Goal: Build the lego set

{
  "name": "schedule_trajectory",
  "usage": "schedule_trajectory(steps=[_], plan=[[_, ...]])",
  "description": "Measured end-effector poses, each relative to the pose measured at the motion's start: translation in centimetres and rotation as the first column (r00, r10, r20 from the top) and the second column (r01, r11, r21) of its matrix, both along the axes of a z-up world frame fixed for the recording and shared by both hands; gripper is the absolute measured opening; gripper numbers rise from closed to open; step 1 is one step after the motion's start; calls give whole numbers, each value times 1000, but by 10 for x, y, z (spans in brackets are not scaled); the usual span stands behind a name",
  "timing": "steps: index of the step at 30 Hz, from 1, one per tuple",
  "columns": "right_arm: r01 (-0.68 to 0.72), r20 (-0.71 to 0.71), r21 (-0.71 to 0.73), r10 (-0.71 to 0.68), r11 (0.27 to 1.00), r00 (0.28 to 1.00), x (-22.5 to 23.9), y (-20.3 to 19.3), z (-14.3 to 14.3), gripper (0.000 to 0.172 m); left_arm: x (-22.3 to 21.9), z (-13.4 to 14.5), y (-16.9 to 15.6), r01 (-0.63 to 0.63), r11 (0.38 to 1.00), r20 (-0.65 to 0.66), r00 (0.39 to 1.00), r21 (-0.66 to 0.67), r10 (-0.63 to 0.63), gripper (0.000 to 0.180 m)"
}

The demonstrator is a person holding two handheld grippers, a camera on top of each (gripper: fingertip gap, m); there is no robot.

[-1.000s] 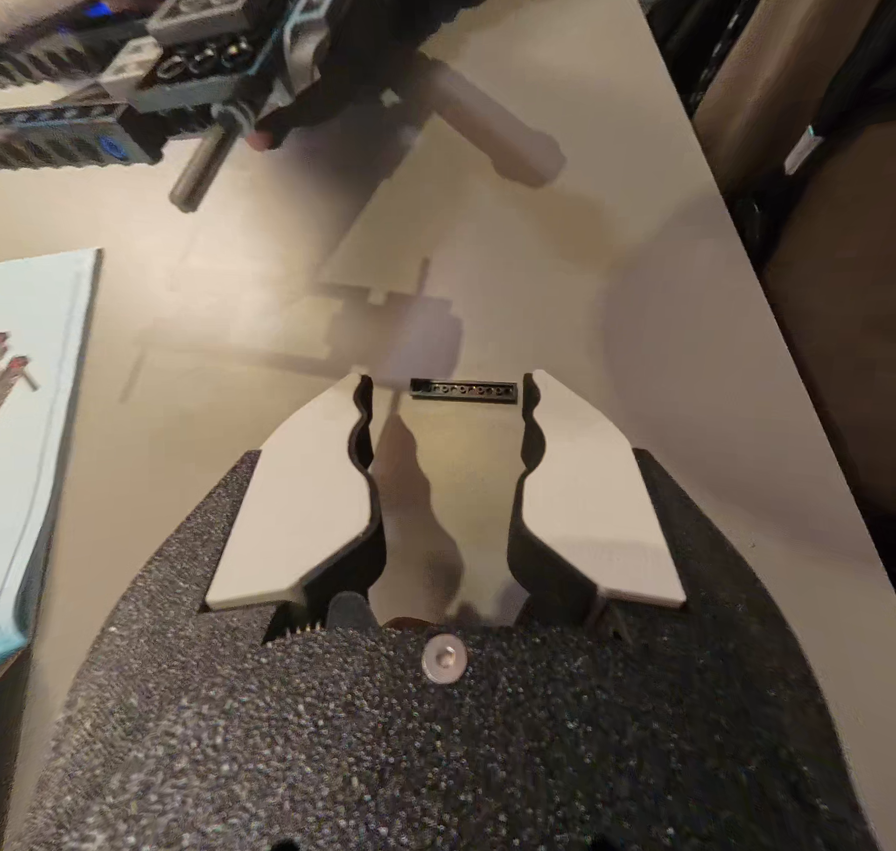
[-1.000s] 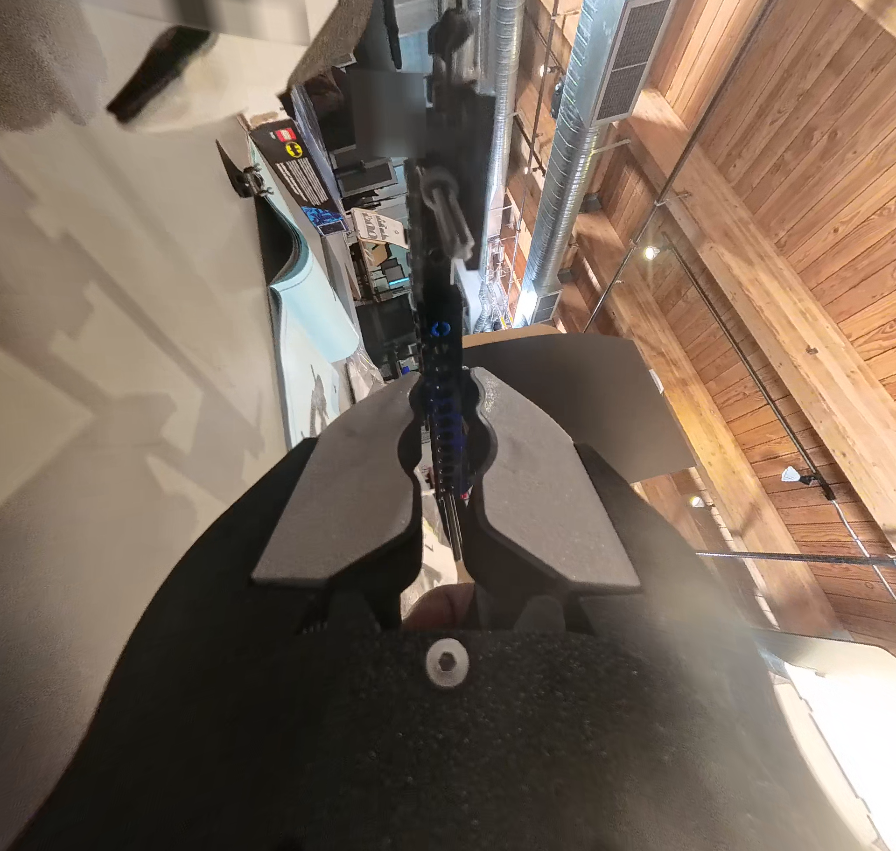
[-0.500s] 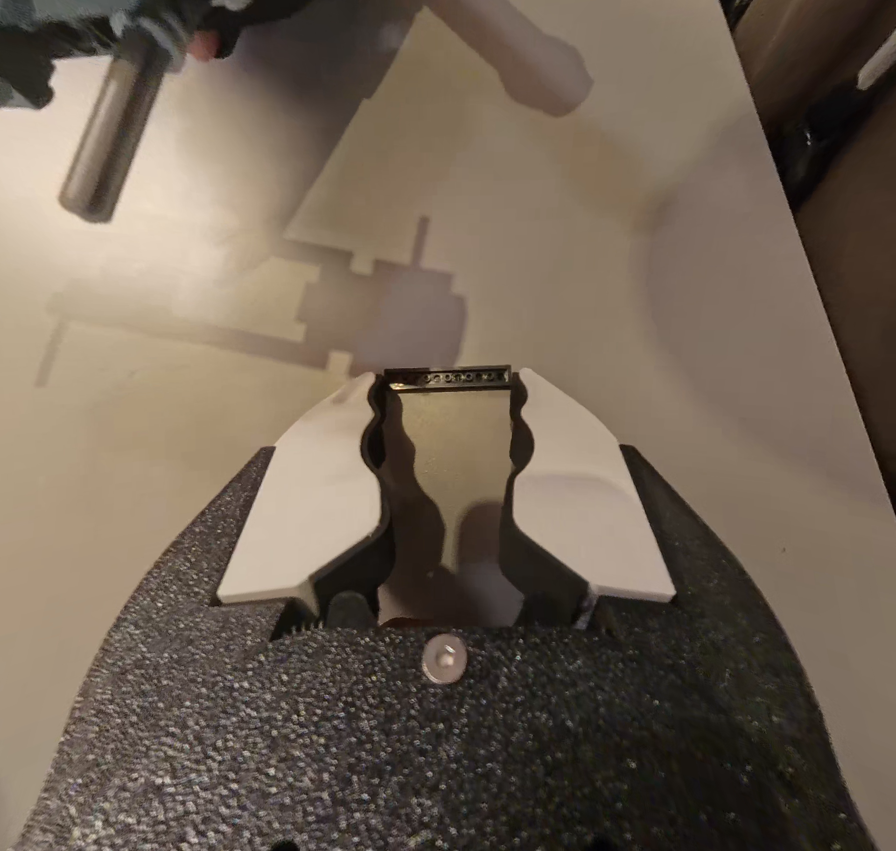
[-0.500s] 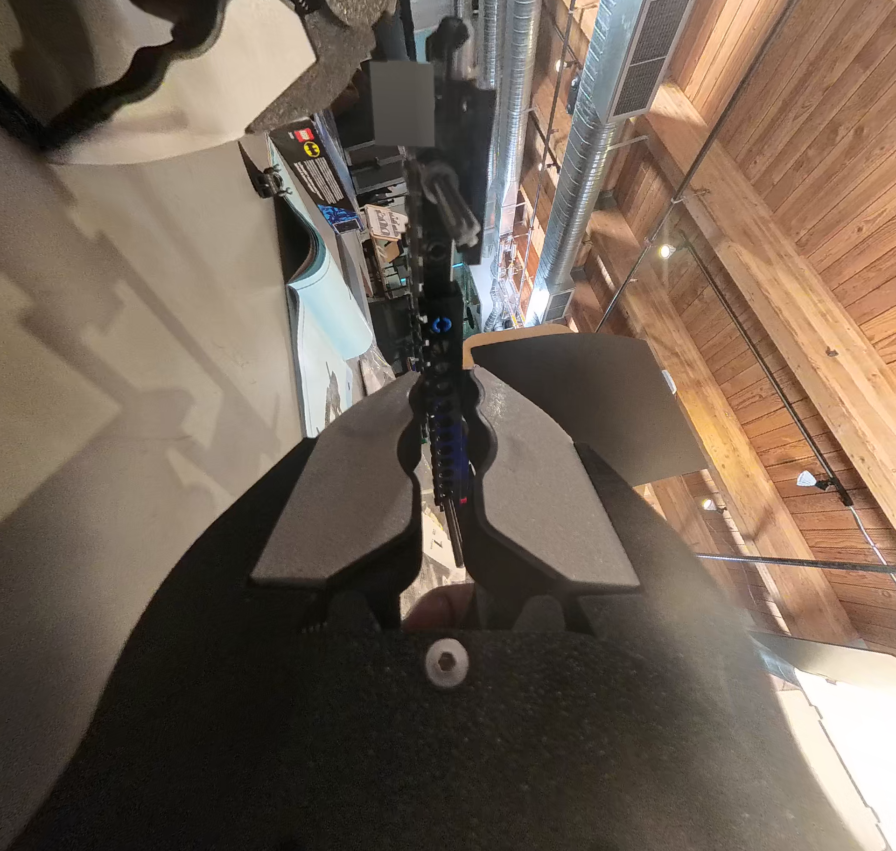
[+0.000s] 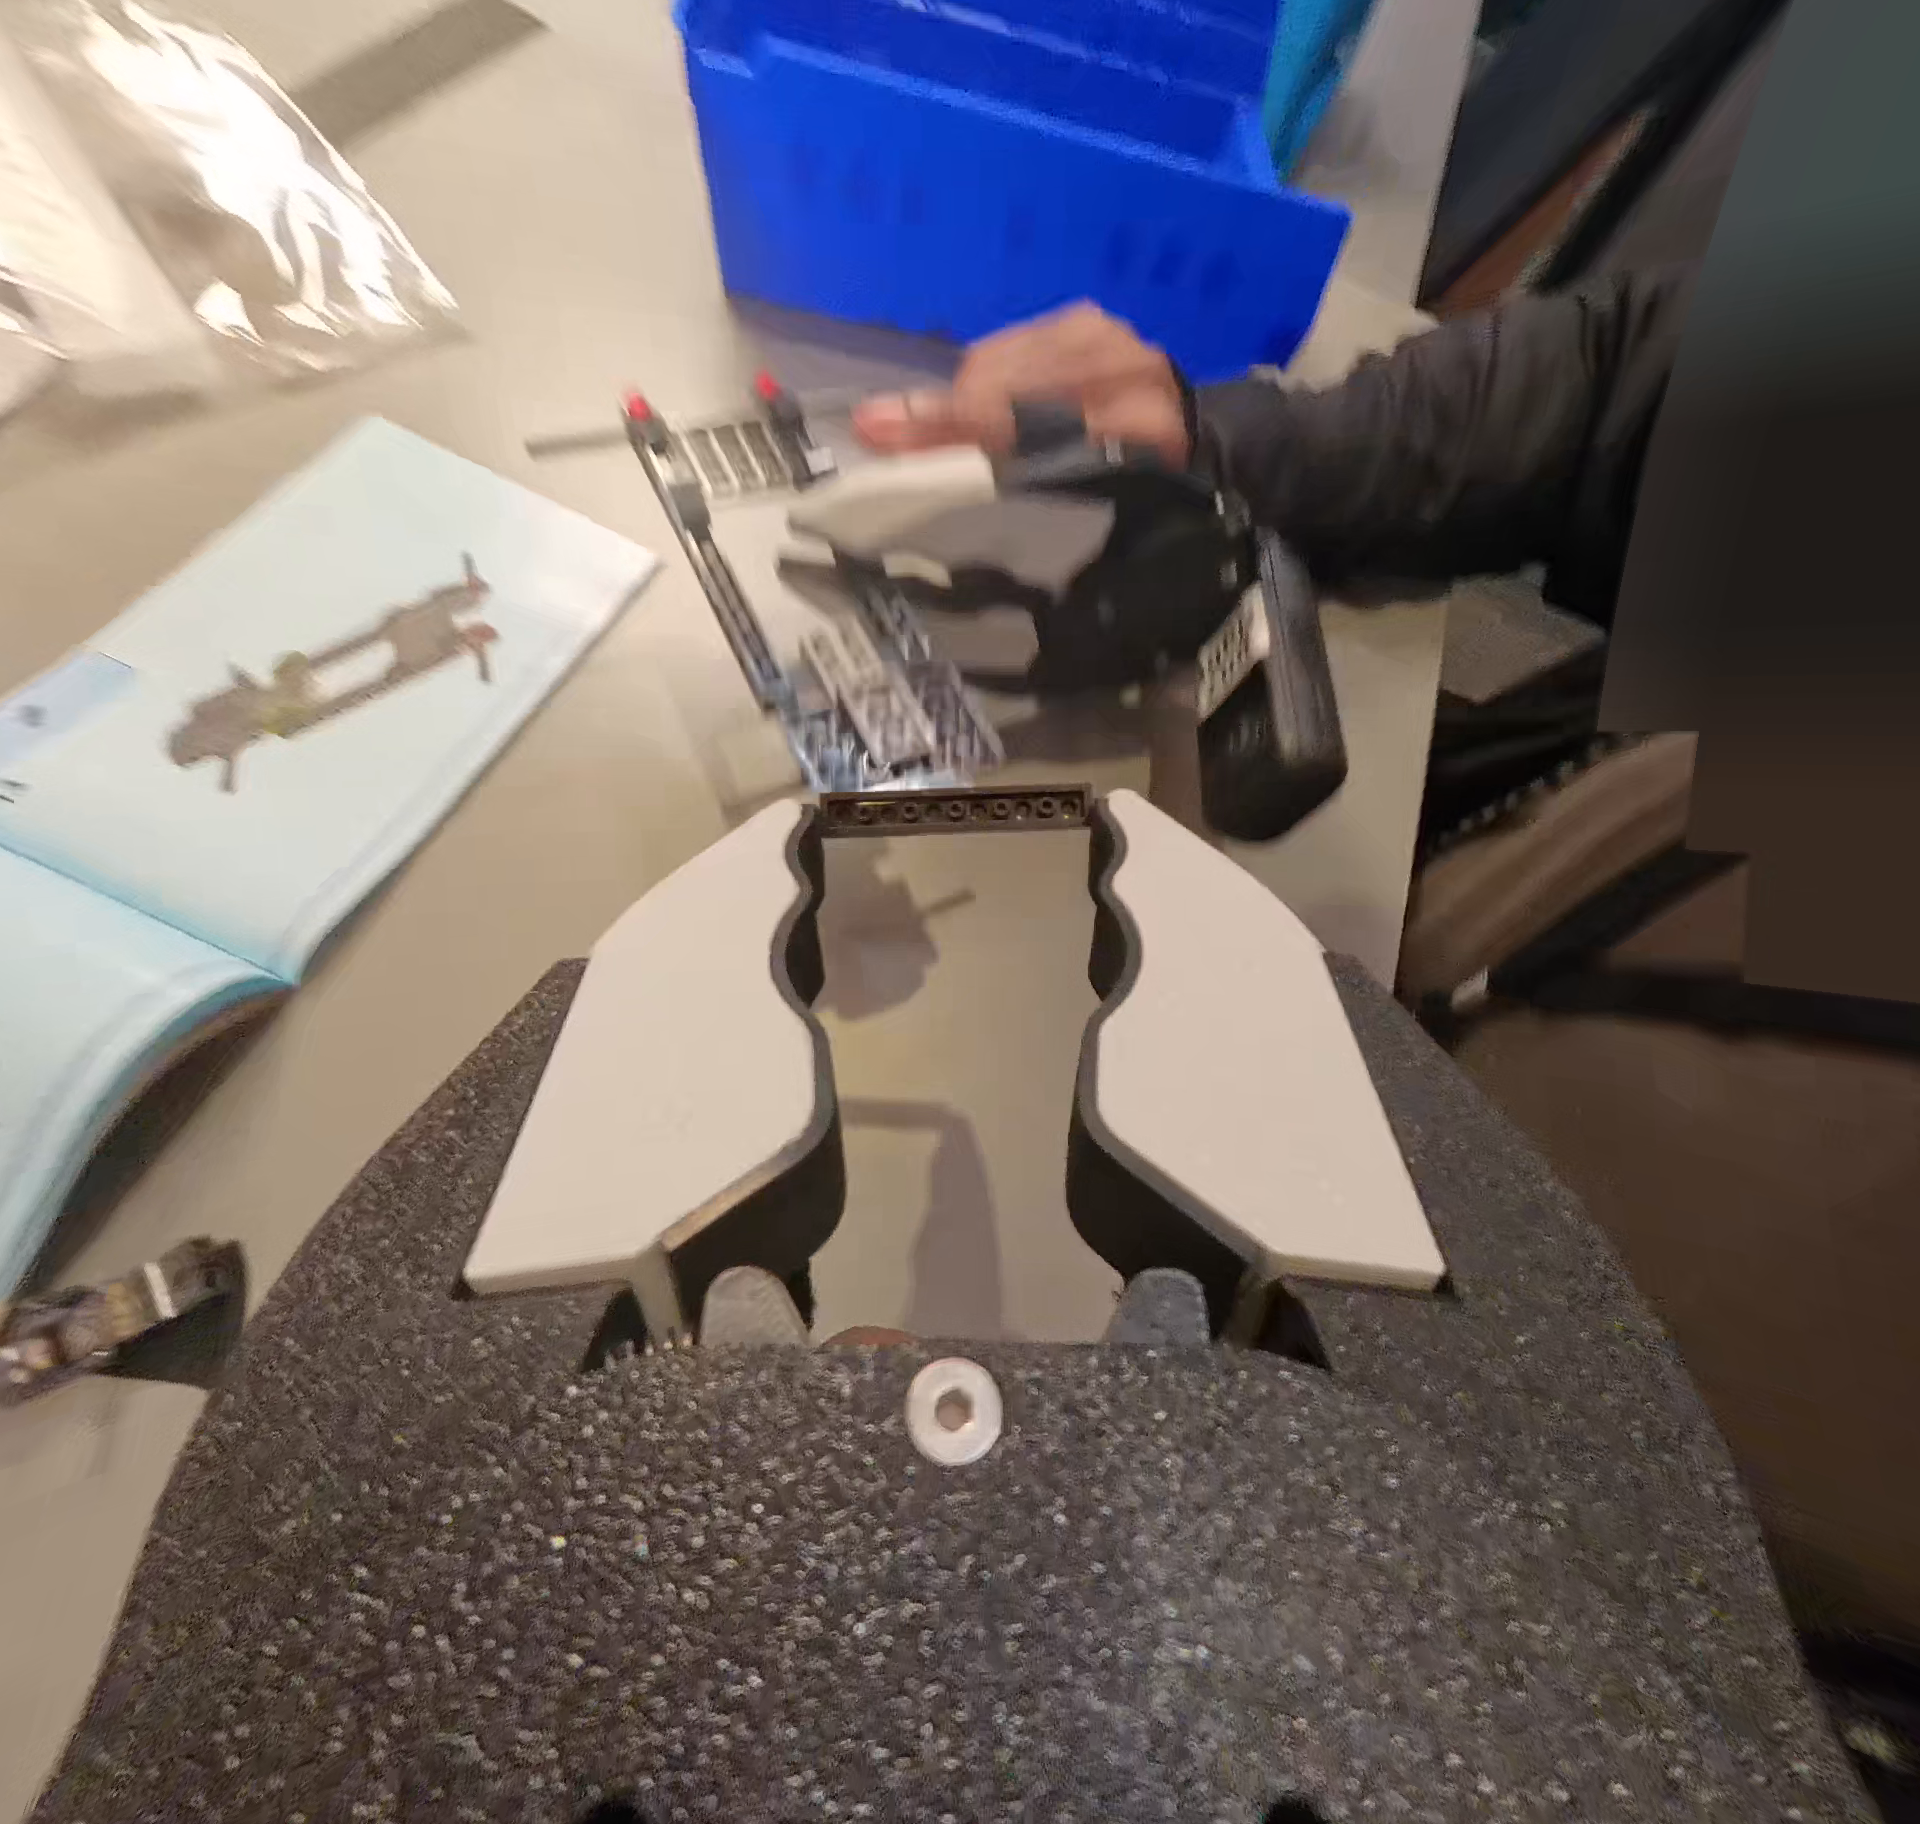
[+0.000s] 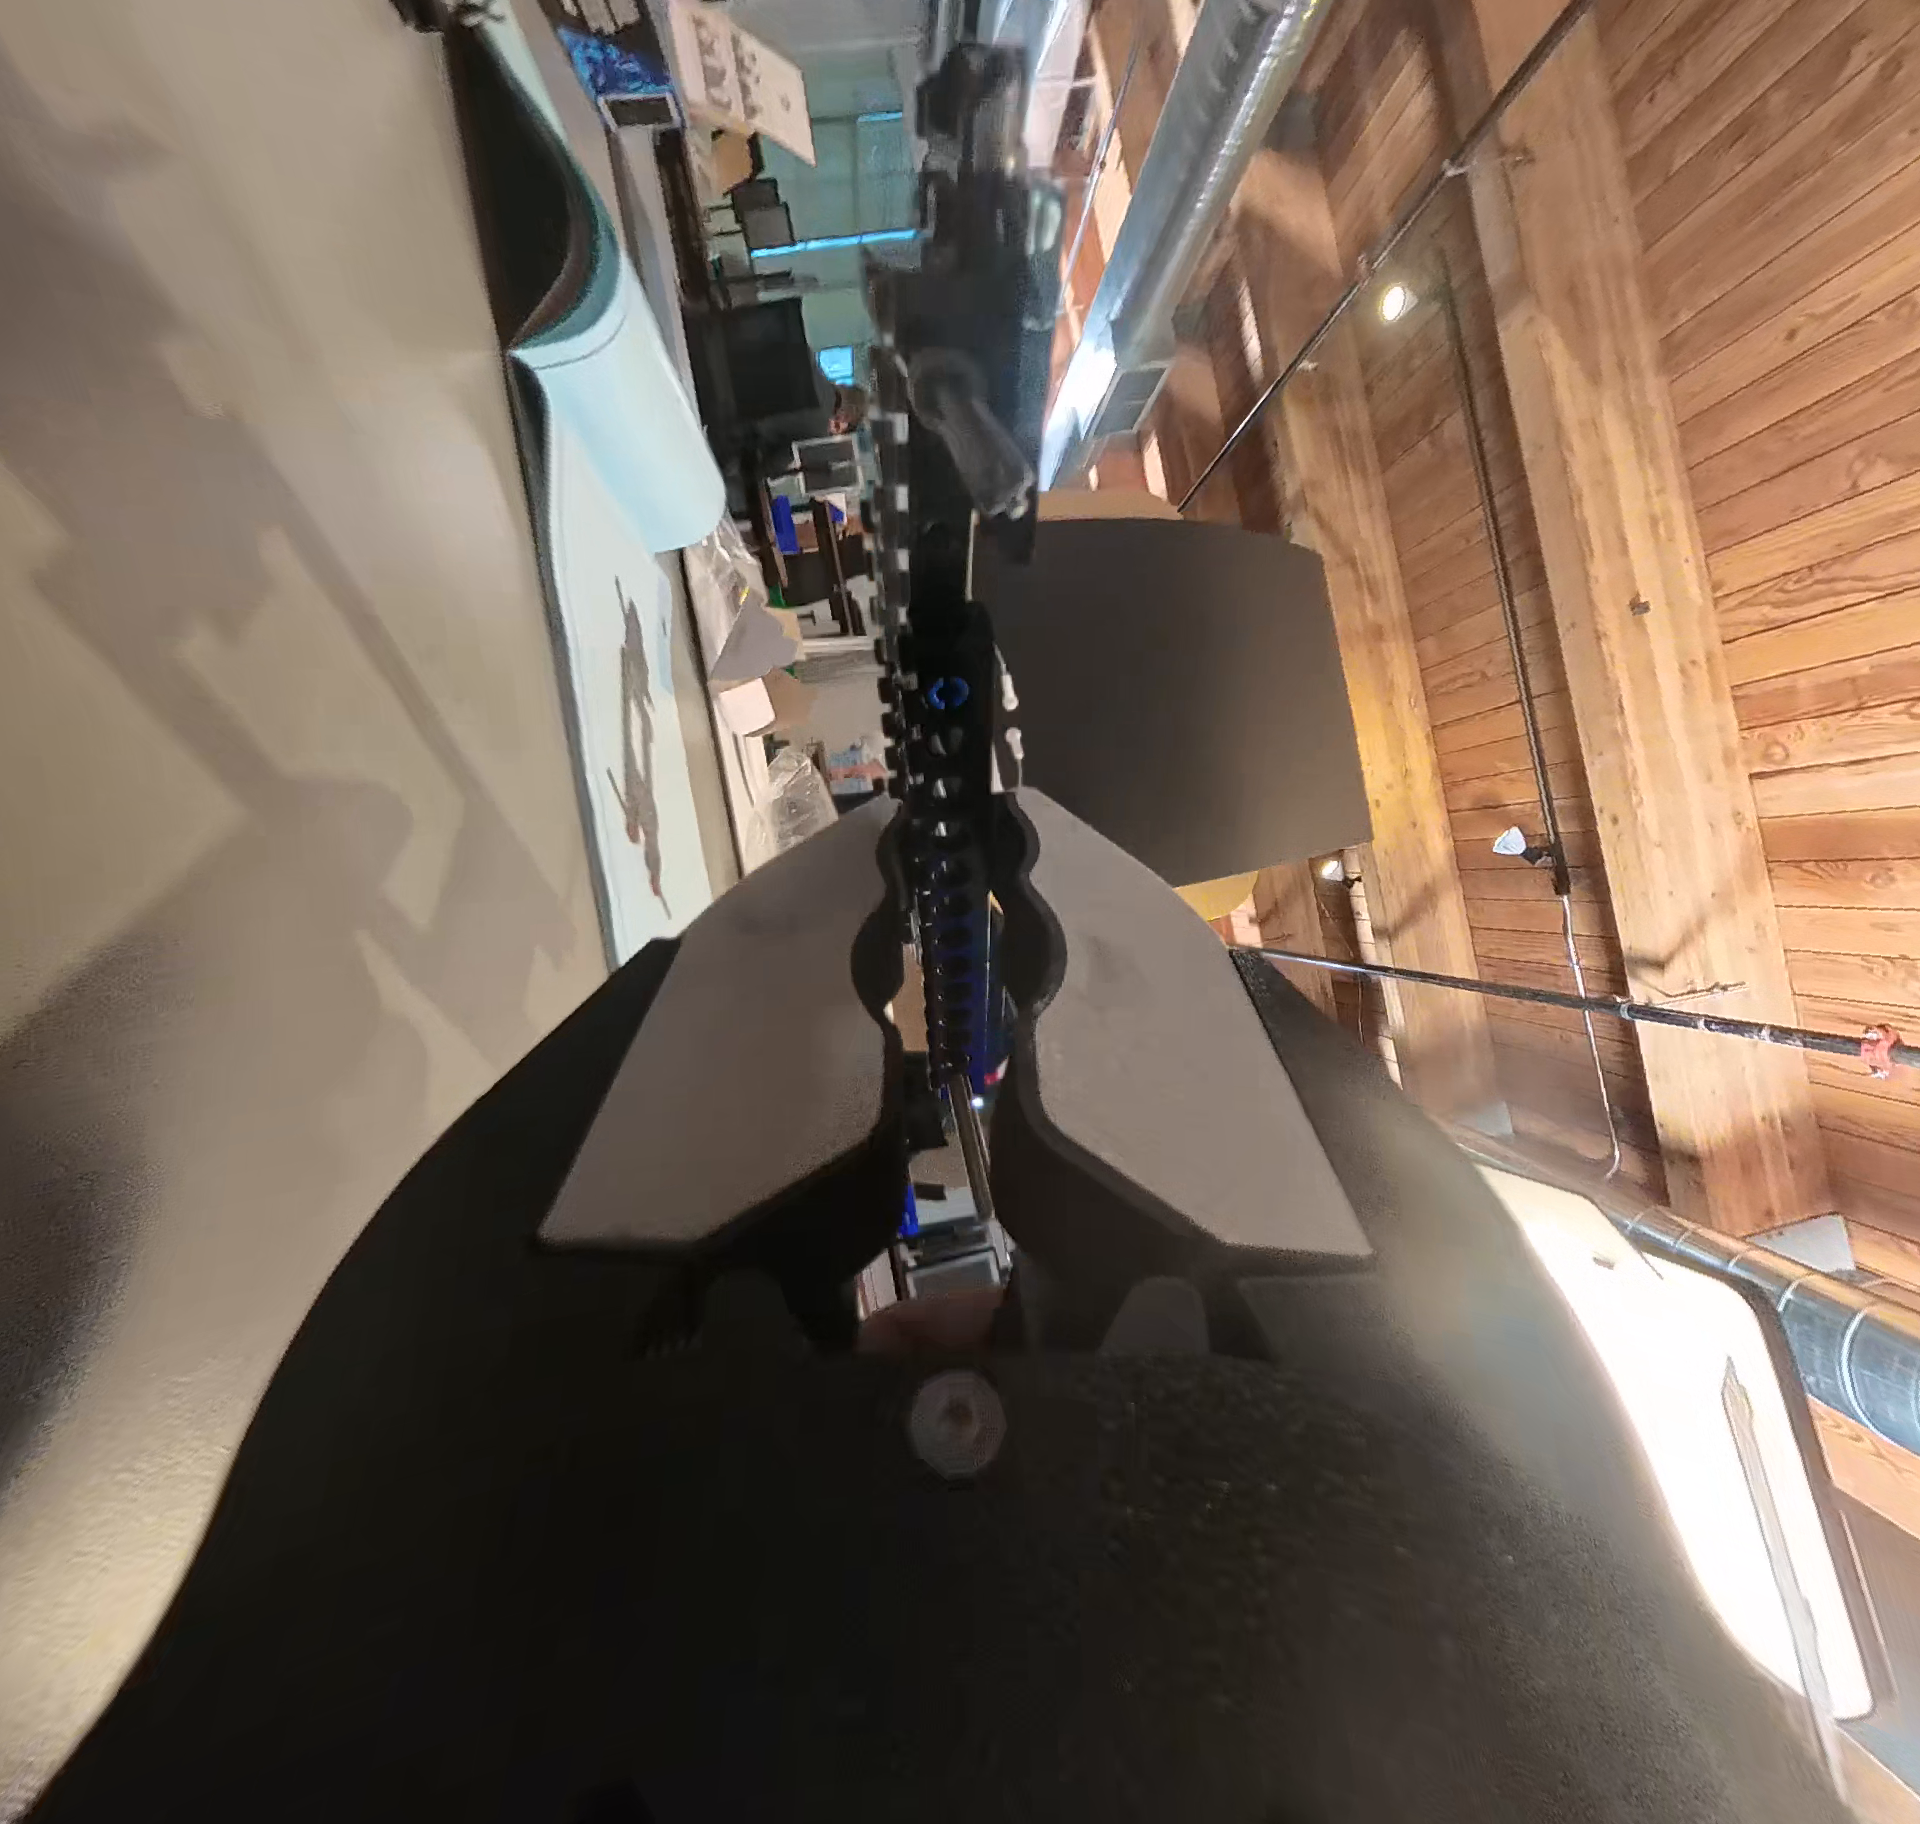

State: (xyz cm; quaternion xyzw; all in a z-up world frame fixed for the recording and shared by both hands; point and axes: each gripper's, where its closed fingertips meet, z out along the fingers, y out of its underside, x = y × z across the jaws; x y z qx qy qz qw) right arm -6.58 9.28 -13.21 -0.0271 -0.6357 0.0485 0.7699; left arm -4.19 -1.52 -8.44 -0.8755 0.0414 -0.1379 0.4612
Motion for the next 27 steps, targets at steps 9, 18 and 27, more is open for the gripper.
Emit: schedule_trajectory(steps=[9,18,27], plan=[[66,2,44,-66,997,998,2,-12,-2,12,-11,-29,59,-113,968,-119,989,-226,88,49],[69,-5,53,-69,996,998,2,-14,-2,13,-13,-47,60,-149,930,-107,987,-335,119,49],[69,-3,44,-69,997,998,3,-13,-1,13,-9,-50,60,-159,921,-111,986,-356,127,49]])
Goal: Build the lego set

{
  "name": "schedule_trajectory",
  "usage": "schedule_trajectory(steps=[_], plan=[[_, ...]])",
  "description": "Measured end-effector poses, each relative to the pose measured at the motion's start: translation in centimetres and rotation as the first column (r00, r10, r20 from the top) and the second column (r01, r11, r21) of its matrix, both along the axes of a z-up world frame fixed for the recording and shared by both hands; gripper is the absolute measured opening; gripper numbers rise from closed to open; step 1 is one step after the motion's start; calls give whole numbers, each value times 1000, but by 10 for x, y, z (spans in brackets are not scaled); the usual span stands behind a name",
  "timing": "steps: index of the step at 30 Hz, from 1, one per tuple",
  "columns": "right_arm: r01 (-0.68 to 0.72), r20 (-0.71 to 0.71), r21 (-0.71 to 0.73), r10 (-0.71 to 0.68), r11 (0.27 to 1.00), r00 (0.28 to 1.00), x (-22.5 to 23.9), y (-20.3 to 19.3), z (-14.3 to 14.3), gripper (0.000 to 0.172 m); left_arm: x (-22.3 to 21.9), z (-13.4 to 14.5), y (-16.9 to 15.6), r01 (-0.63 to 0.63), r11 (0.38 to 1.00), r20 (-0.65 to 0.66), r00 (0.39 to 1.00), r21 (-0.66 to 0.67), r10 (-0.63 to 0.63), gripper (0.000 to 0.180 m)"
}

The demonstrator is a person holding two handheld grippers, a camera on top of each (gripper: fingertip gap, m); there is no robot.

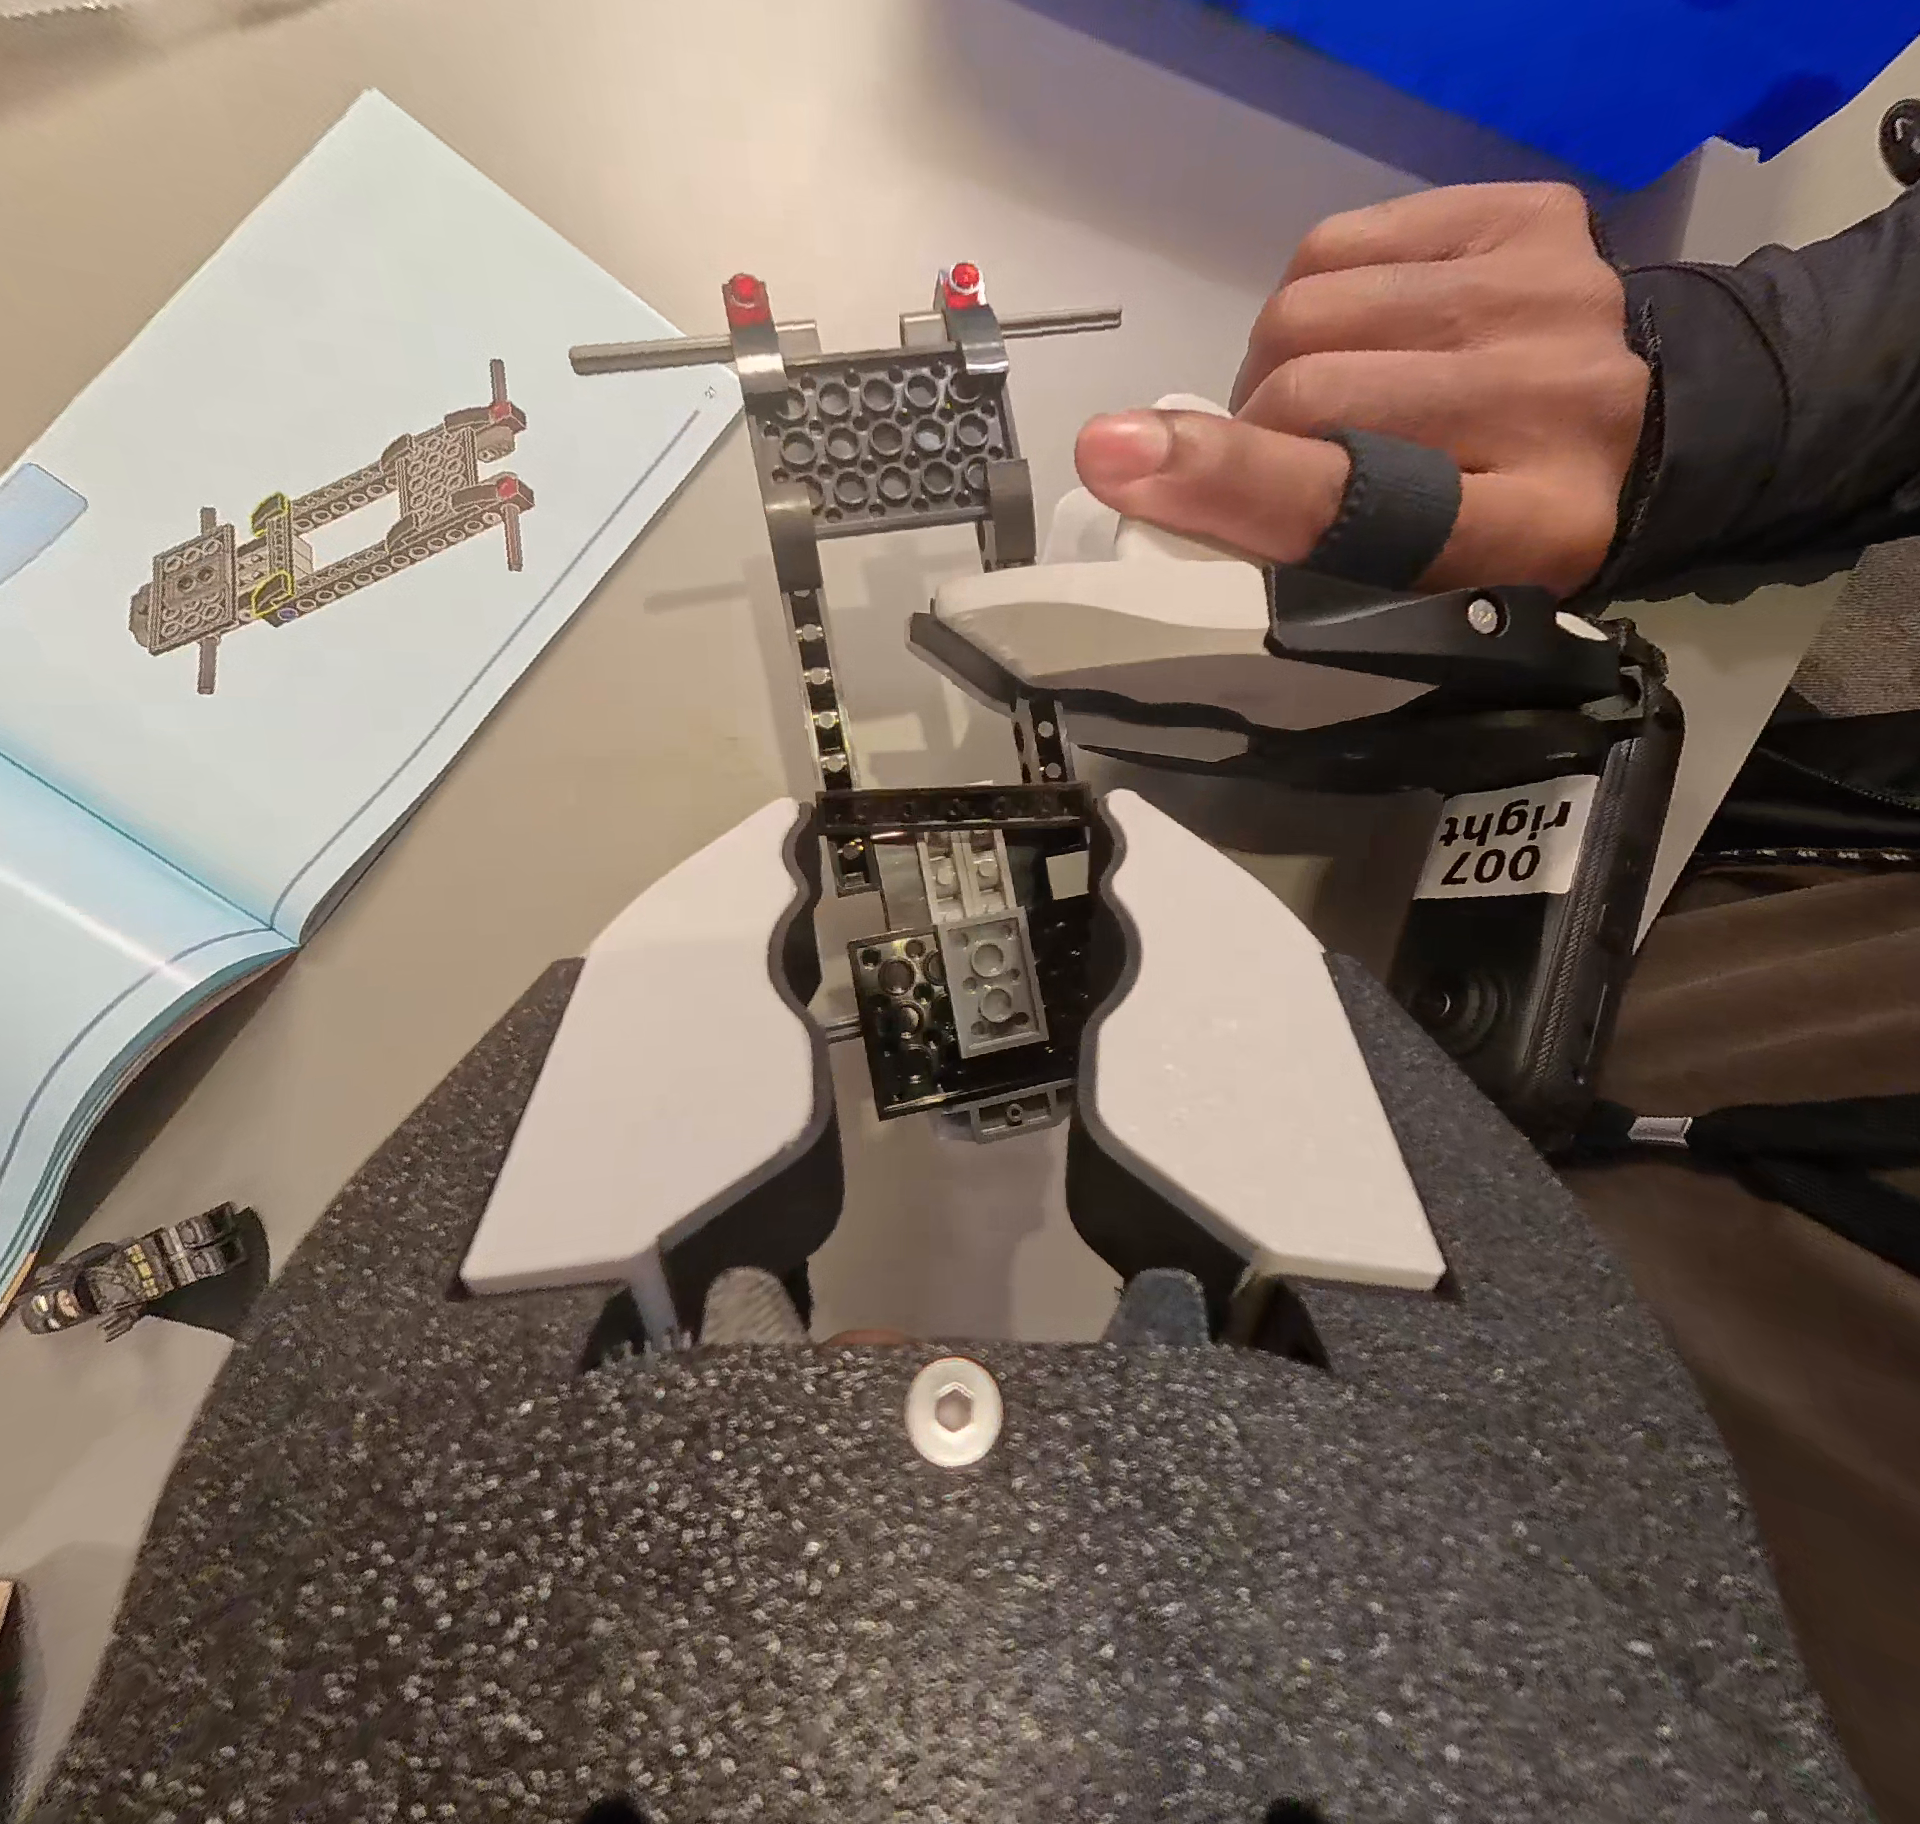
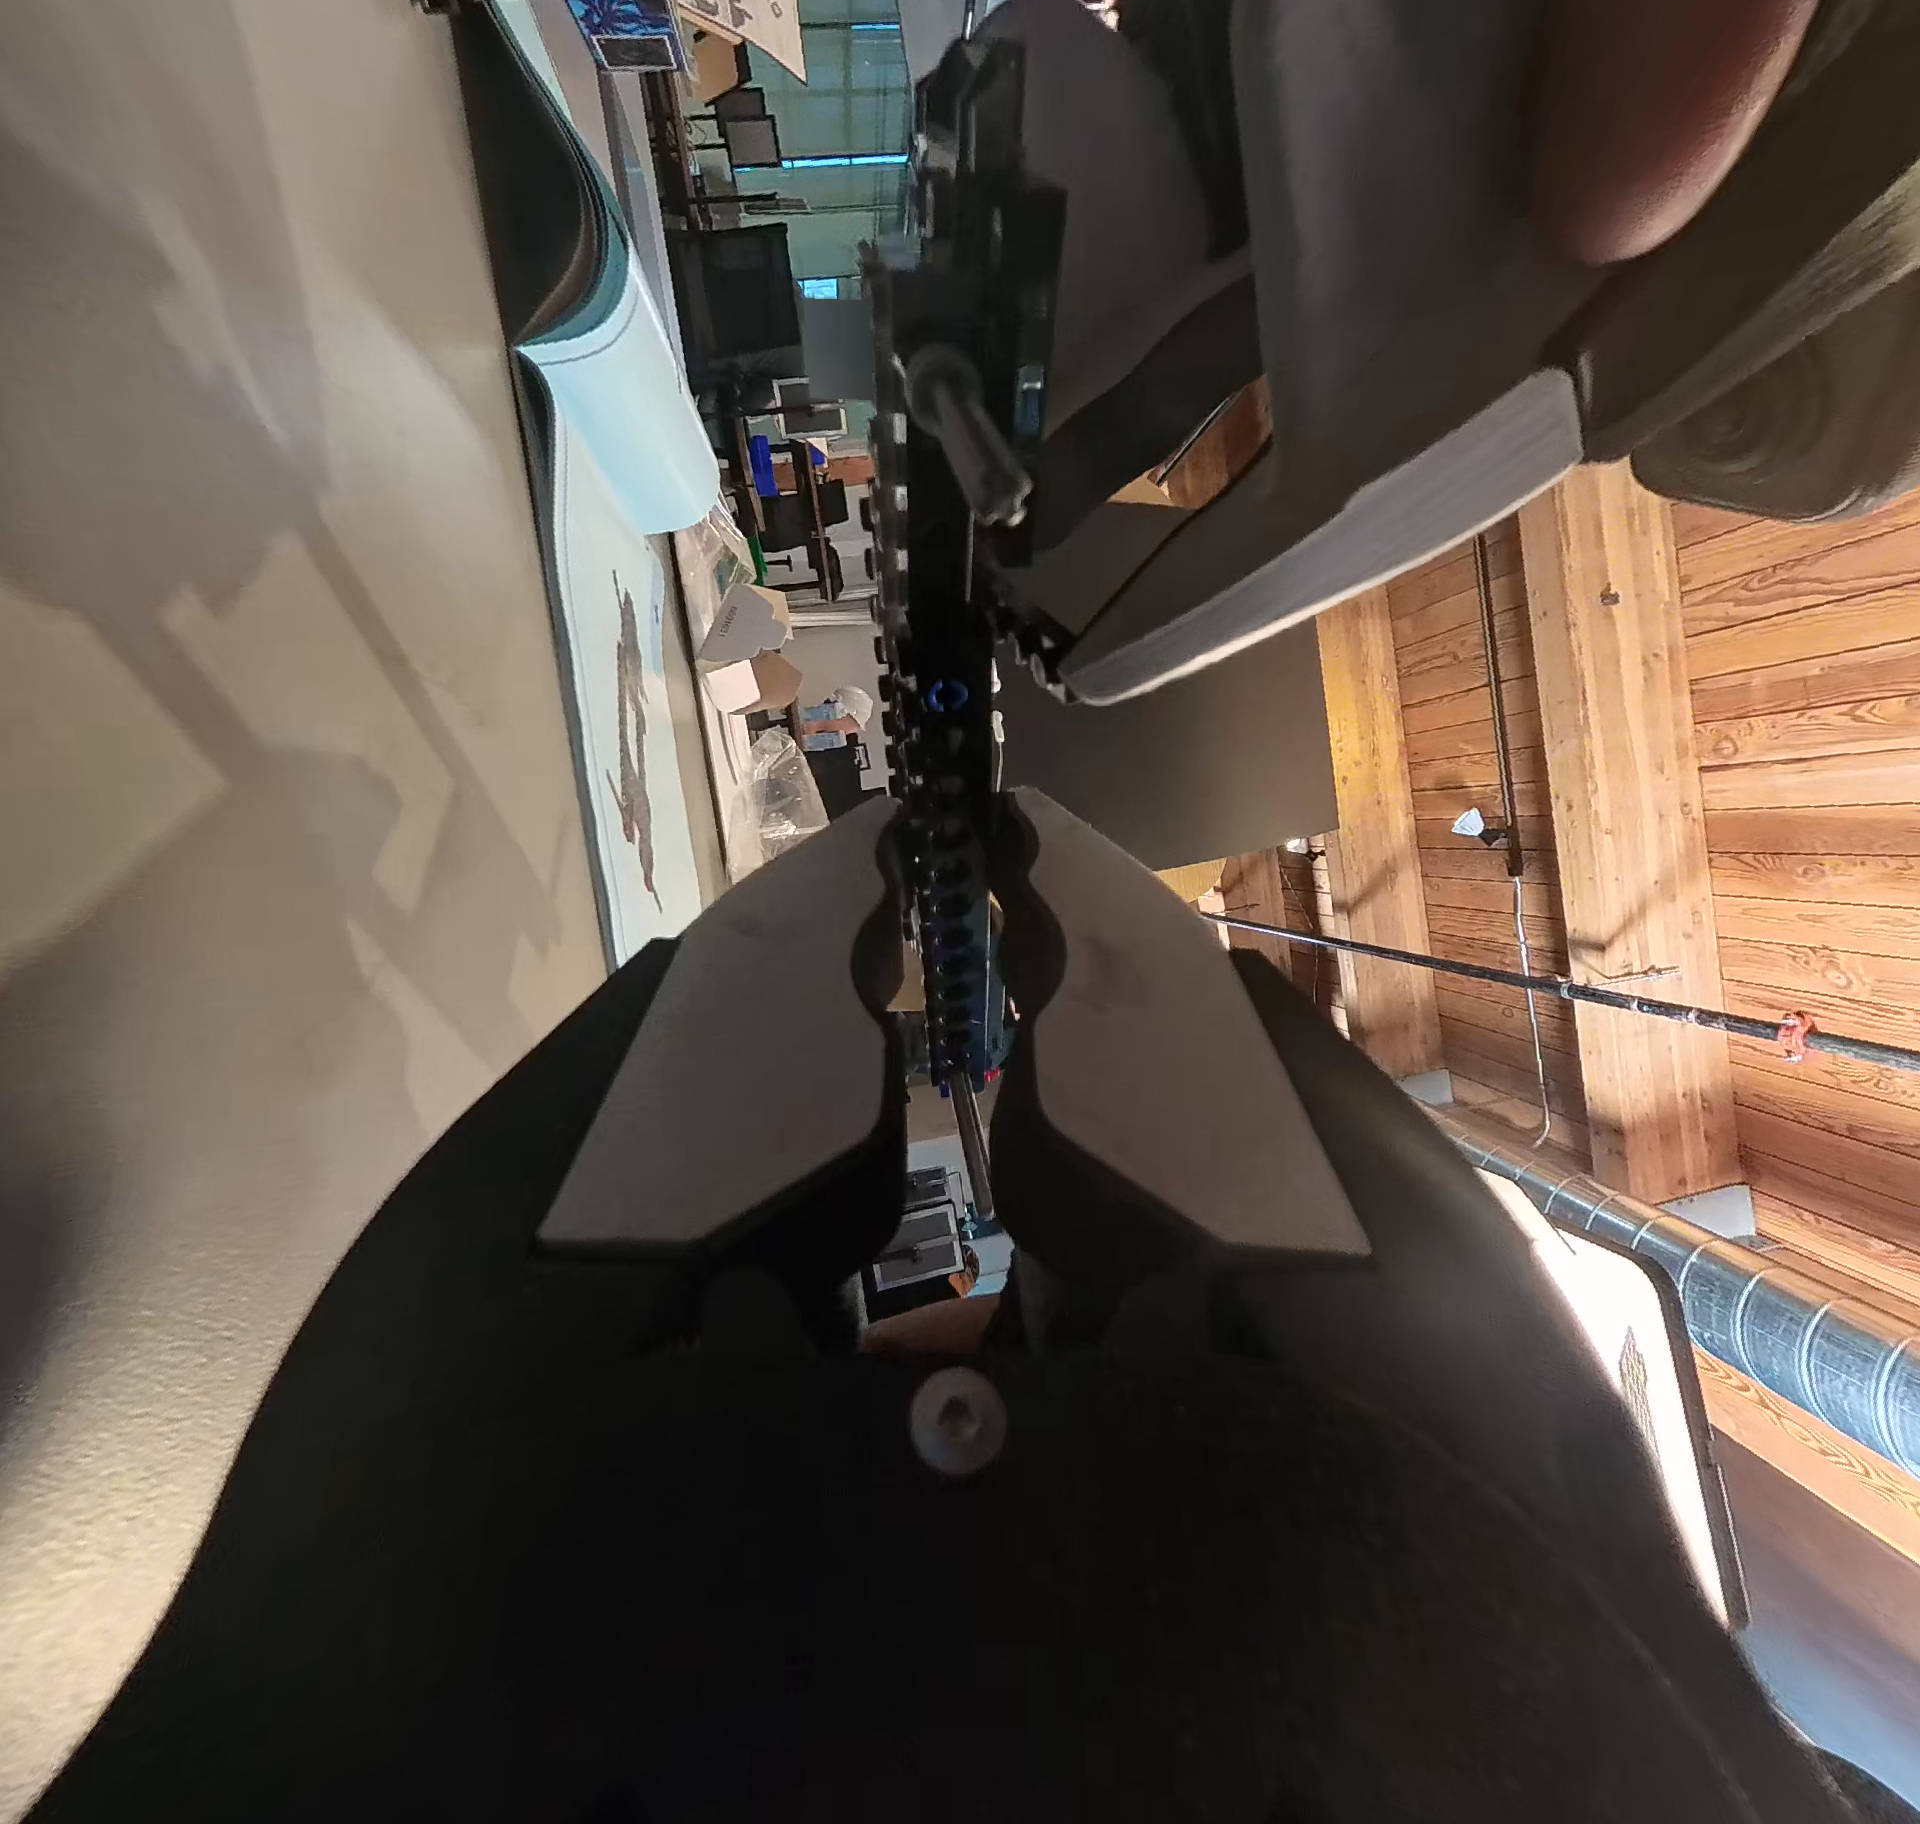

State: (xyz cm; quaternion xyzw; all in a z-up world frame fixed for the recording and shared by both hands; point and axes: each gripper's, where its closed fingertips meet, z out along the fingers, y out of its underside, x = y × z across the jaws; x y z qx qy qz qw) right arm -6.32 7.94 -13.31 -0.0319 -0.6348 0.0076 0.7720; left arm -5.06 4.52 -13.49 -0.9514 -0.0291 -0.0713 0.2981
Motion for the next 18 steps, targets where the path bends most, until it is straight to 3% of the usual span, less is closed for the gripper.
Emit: schedule_trajectory(steps=[9,15,18], plan=[[-13,3,-7,13,1000,1000,1,-2,0,13,4,2,-2,-13,1000,8,1000,4,13,54],[-23,-5,-20,22,1000,1000,2,-2,2,13,-4,18,-4,0,999,-16,1000,50,1,56],[-60,-19,-26,60,998,998,5,-6,5,12,-18,29,-4,-4,995,67,998,100,-2,55]])
